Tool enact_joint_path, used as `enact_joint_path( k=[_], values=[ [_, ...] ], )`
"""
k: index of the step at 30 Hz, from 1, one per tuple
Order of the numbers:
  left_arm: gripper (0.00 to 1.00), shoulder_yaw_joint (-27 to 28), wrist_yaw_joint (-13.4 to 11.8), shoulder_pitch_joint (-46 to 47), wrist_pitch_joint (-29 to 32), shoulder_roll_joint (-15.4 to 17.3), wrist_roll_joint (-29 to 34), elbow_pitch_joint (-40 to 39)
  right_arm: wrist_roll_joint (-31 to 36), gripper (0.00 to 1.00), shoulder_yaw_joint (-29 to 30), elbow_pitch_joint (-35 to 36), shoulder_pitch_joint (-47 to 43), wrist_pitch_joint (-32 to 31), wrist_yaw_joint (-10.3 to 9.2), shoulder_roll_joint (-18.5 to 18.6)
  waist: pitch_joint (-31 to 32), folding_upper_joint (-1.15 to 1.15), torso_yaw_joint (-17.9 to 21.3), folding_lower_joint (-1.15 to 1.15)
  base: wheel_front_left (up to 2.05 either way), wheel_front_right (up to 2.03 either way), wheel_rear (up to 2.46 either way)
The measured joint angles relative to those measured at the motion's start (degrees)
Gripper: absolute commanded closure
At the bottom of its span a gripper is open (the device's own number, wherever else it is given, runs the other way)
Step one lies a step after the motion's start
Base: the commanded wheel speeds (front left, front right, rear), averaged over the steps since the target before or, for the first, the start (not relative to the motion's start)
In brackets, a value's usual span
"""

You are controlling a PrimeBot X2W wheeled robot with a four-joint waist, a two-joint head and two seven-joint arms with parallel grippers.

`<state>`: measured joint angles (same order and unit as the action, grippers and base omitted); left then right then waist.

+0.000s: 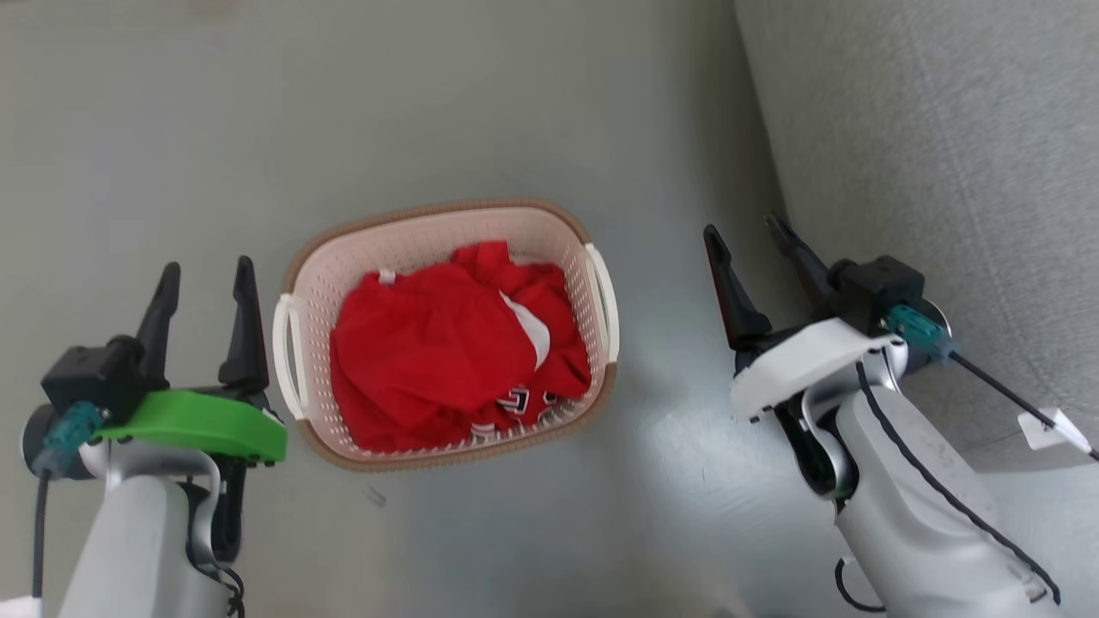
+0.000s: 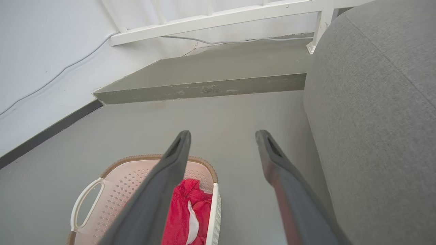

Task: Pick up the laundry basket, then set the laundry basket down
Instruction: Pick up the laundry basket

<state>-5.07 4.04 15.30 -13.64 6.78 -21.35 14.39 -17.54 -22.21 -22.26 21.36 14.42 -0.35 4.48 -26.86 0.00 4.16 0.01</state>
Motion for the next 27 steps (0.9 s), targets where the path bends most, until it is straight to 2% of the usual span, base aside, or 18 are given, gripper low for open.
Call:
enact_joint_path(
  k=[7, 13, 22, 27],
  values=[
    [0.00, -0.26, 0.82, 2.76, 1.72, 1.34, -0.34, 3.61, 0.03, 0.00, -0.74, -3.70, 3.54, 0.00, 0.83, -0.35, -4.46, 0.00, 0.05, 0.00, 0.00, 0.00, 0.00],
    [0.00, -0.93, 1.34, 5.78, 3.36, 1.60, -0.87, 7.68, -0.12, 0.00, -0.80, -6.98, 6.07, 0.00, 1.02, -0.52, -8.09, 0.00, 0.01, 0.00, 0.00, 0.00, 0.00],
    [0.00, -1.45, 1.86, 10.11, 5.19, 1.68, -2.27, 13.83, -0.26, 0.00, -2.59, -12.78, 10.66, 0.00, 2.80, -0.79, -12.86, 0.00, -0.61, 0.00, 0.00, 0.00, 0.00],
    [0.00, -1.83, 2.27, 12.49, 6.34, 1.65, -3.11, 17.31, -0.69, 0.00, -3.50, -16.29, 12.73, -0.04, 3.18, -0.82, -15.06, 0.00, -1.21, 0.00, 0.00, 0.00, 0.00]
  ],
)
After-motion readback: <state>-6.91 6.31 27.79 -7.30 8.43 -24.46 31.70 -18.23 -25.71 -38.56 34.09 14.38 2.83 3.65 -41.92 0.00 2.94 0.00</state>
